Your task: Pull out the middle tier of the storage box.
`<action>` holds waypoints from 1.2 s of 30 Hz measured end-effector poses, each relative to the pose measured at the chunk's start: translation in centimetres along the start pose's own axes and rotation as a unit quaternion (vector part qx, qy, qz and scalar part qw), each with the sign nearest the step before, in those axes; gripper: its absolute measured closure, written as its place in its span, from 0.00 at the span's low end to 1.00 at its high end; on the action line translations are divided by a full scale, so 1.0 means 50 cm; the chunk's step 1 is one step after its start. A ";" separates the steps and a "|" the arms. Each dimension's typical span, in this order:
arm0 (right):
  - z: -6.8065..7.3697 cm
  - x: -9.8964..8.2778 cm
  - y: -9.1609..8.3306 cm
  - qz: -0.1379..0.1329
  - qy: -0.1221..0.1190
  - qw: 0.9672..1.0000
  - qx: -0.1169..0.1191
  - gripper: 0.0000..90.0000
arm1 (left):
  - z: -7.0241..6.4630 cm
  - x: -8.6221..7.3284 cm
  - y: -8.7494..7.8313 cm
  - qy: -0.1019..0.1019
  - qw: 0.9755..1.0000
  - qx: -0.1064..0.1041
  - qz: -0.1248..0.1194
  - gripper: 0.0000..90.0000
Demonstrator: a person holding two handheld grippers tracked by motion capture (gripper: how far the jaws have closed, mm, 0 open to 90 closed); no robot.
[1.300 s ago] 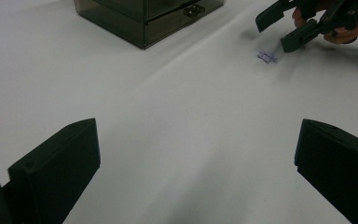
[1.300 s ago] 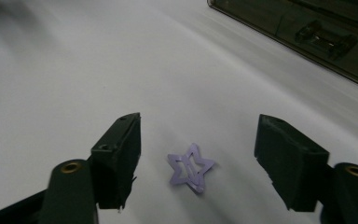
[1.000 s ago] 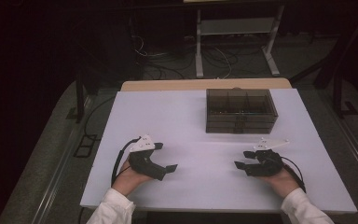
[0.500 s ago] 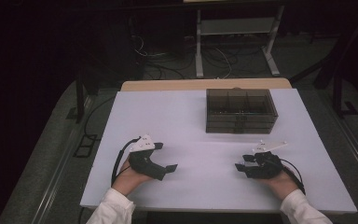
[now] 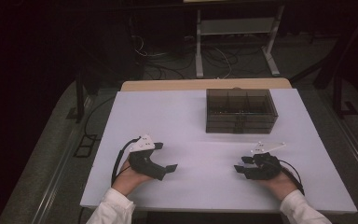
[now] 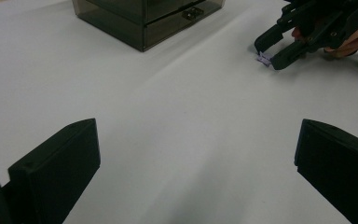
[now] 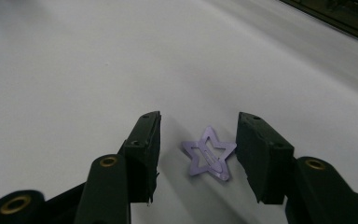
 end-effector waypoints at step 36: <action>-0.007 -0.003 0.000 -0.006 -0.042 0.999 0.001 0.70 | 0.000 0.001 0.000 0.000 1.000 -0.001 -0.001 0.00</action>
Point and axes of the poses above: each handheld gripper's, and its own axes: y roughly forward along the jaws, x roughly out of its top, z roughly to its left, the point moved 3 cm from there along y, roughly forward along the jaws, and after that the axes turned 14 degrees about -z, right-handed, at the moved point
